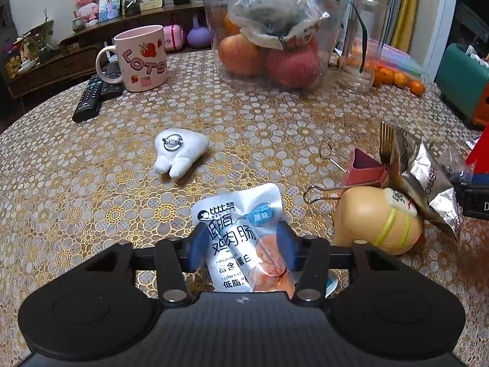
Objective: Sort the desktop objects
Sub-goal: 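Grasp the white chicken snack pouch with left tool while right tool grasps bagged black item, then carry the pouch and the black bag over the red shoebox with both tools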
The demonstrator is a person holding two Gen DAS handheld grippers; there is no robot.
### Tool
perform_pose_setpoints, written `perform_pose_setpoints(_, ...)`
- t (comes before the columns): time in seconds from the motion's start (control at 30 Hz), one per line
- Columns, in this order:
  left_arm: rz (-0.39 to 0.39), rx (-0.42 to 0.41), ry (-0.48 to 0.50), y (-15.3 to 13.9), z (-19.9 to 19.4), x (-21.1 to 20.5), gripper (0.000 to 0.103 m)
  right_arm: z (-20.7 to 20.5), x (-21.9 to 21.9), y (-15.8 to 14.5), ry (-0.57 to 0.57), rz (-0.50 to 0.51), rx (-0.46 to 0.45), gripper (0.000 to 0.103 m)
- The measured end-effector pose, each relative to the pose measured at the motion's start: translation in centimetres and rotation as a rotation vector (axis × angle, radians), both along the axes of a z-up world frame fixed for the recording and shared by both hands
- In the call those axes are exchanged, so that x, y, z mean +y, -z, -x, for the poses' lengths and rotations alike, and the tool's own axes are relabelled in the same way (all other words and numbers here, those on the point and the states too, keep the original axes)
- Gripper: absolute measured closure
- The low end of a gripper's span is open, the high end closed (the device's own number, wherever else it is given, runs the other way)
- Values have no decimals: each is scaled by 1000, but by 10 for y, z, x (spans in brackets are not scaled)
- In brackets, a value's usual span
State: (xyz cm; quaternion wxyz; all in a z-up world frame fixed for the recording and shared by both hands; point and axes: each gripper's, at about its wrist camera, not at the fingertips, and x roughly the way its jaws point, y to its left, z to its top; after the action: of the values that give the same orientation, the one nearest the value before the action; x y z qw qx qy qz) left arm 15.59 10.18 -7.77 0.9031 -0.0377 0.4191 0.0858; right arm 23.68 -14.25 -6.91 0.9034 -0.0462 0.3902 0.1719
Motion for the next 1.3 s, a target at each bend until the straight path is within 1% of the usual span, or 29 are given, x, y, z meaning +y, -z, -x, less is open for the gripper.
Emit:
perform_pose_setpoints(0.2, 17, -25, 10, -4, 3, 5, 75, 2, -2, -4, 16, -15, 4, 61)
perform_pose_setpoints(0.3, 41, -30, 8, -5, 3, 10, 77, 4, -5, -7, 28, -23, 3, 64)
perform_pose_setpoints(0.4, 38, -22, 28, -6, 1, 10, 76, 8, -8, -11, 23, -28, 1, 64)
perform_pose_setpoints(0.5, 65, -13, 11, -6, -1, 13, 75, 10, -8, -11, 15, -26, 3, 64)
perform_pose_setpoints(0.53, 75, -10, 8, -6, -1, 14, 73, 9, -8, -11, 16, -28, 5, 64)
perform_pose_setpoints(0.57, 78, -2, -1, -5, -2, 15, 62, 9, -8, -11, 17, -28, 8, 64)
perform_pose_setpoints(0.6, 75, 1, -8, -5, -2, 16, 41, 9, -8, -11, 17, -28, 10, 64)
perform_pose_setpoints(0.63, 74, -4, -9, -6, -1, 16, 32, 9, -7, -10, 16, -29, 11, 64)
perform_pose_setpoints(0.67, 74, -11, -8, -6, 0, 16, 27, 9, -7, -10, 13, -30, 11, 64)
perform_pose_setpoints(0.73, 75, -9, 5, -7, -2, 14, 27, 10, -7, -11, 8, -32, 9, 64)
perform_pose_setpoints(0.83, 71, 24, -19, -4, -9, 15, 27, 10, -8, -10, 6, -30, 9, 64)
perform_pose_setpoints(0.97, 30, 58, -43, 3, -17, 13, 27, 11, -9, -10, 8, -31, 11, 64)
perform_pose_setpoints(1.03, 13, 57, -47, 4, -19, 10, 26, 11, -10, -10, 6, -31, 9, 64)
perform_pose_setpoints(1.23, 16, 57, -72, 4, -24, 9, 26, 10, -10, -11, 2, -30, 8, 64)
perform_pose_setpoints(1.3, 13, 47, -70, 3, -23, 8, 35, 10, -10, -11, 2, -29, 10, 64)
